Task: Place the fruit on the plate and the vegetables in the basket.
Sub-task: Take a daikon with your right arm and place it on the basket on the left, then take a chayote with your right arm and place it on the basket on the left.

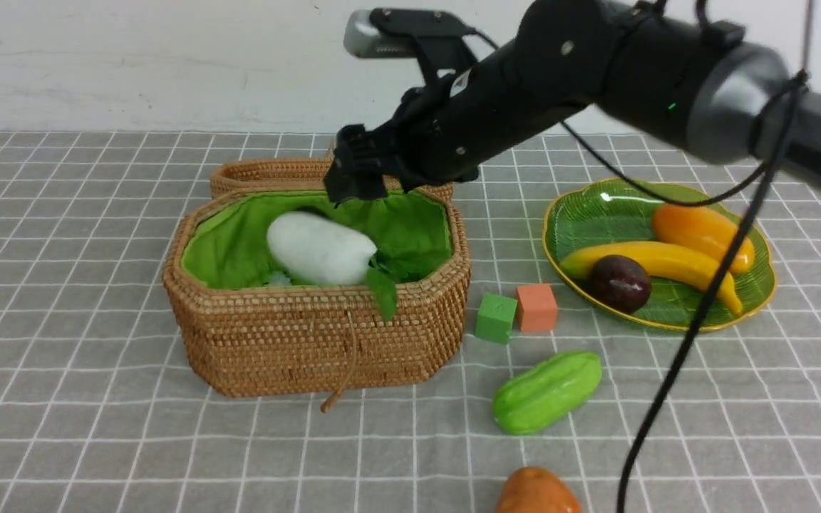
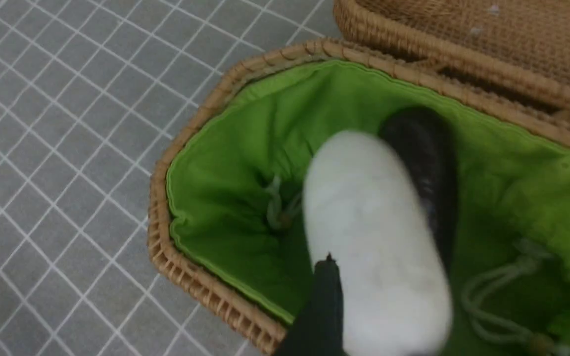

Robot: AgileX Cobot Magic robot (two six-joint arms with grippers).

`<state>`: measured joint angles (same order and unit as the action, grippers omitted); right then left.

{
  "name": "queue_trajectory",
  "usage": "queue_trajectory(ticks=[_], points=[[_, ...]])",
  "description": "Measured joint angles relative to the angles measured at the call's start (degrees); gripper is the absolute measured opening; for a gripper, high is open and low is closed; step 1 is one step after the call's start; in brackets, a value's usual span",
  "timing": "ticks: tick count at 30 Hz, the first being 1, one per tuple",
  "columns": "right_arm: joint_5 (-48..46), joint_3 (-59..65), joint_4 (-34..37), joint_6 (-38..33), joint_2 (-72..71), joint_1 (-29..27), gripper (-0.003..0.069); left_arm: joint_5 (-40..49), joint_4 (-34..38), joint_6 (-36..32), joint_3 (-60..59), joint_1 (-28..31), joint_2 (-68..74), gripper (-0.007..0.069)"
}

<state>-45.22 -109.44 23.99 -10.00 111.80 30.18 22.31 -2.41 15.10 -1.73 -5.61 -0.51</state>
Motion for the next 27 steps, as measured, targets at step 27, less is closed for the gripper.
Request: queue_trajectory(ticks=[27], points=[[18.90,48.21,1.31,48.24,-14.21,-11.86,0.0560,0.00,0.00,0.00,0.00,0.00,0.00,0.0237]])
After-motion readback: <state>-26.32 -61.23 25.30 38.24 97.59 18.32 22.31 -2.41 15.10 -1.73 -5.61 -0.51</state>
